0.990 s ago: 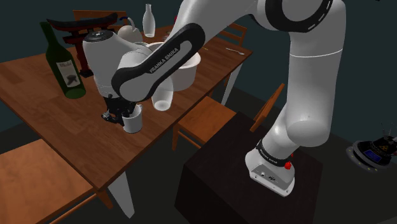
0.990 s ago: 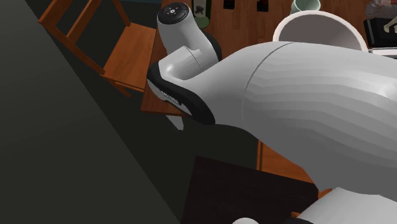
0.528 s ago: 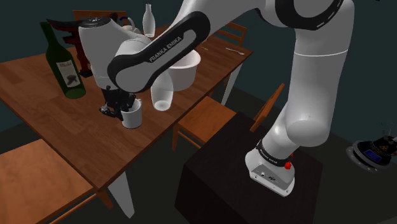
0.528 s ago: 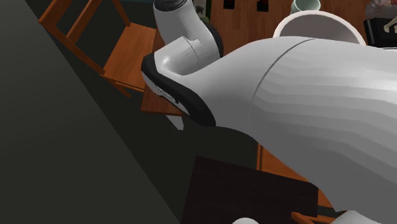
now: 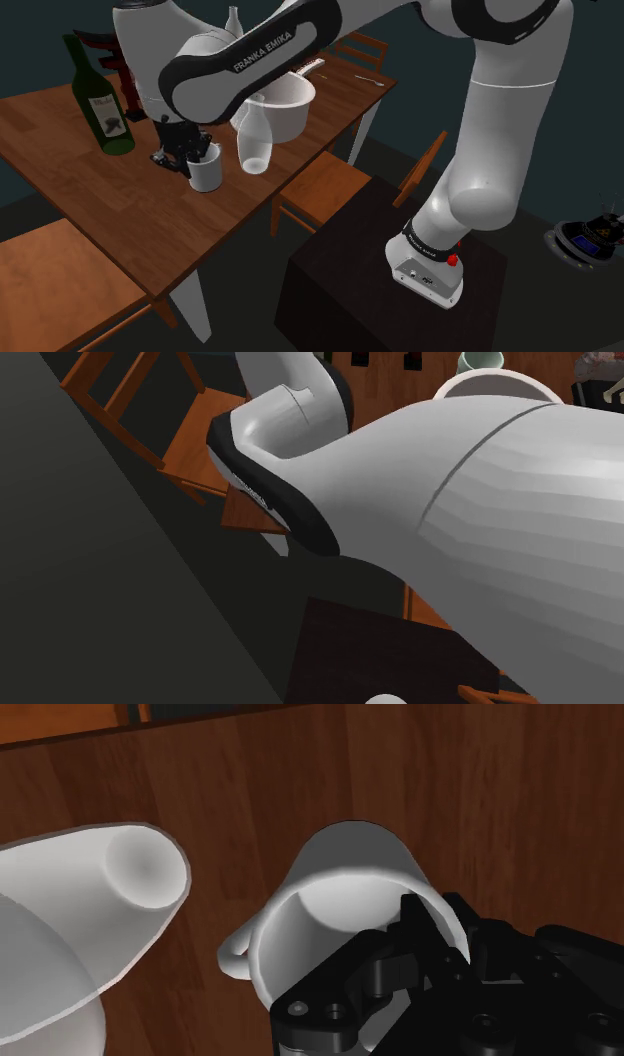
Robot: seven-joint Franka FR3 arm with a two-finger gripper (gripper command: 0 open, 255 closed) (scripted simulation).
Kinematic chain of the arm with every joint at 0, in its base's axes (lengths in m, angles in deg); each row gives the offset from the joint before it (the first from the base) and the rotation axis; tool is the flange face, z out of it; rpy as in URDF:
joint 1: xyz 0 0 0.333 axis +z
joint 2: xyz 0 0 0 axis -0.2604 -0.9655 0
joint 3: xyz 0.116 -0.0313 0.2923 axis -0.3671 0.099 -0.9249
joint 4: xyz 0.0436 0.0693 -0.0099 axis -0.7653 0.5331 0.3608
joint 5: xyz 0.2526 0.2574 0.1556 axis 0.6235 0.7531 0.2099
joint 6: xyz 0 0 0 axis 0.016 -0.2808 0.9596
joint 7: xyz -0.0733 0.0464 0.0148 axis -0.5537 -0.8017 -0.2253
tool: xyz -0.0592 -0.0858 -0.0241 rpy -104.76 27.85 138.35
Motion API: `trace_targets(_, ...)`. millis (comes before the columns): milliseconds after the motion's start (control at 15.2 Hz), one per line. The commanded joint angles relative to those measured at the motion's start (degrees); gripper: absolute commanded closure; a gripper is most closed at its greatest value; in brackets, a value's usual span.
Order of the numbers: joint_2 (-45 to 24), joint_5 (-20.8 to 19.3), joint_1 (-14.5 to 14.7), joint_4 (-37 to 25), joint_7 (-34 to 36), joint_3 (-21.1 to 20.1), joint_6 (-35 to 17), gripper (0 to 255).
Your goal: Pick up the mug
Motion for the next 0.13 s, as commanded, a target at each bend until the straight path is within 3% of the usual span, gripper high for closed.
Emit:
trace_targets(0, 0.60, 0.41, -0.18, -0.25, -0.36, -0.16, 0.77, 255)
trace_targets(66, 0.60, 0.40, -0.18, -0.25, -0.36, -0.15, 0.77, 255)
